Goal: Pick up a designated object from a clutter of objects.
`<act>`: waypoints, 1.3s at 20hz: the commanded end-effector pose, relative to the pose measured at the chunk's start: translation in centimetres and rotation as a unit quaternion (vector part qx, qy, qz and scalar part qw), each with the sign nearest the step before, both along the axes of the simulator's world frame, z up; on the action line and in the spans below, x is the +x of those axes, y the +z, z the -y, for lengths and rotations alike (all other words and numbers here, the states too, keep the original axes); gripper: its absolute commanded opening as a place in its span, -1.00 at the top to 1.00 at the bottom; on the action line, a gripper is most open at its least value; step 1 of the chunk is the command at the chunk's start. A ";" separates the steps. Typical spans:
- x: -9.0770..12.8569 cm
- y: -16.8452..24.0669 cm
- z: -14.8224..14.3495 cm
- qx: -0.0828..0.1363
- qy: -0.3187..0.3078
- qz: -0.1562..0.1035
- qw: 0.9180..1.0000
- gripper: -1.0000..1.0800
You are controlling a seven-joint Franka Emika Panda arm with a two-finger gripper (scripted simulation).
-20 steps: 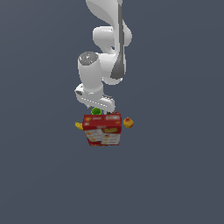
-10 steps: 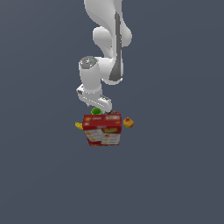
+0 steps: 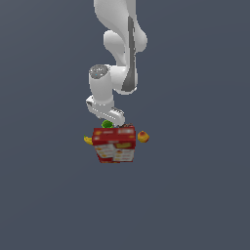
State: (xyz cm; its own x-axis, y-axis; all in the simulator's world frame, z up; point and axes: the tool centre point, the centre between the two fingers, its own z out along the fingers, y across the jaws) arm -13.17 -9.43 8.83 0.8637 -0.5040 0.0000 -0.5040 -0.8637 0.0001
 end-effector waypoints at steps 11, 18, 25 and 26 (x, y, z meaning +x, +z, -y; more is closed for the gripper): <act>-0.2 -4.2 0.0 0.000 -0.001 0.000 1.000 -0.92; -0.1 -4.6 0.0 0.000 -0.002 0.000 1.000 -0.92; -0.1 -4.6 0.0 0.000 -0.002 0.000 1.000 1.00; -0.1 -4.6 0.0 0.000 -0.002 0.000 1.000 1.00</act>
State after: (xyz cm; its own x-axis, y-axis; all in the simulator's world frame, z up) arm -13.27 -9.44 4.25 0.8621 -0.5067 -0.0004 -0.5067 -0.8621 0.0001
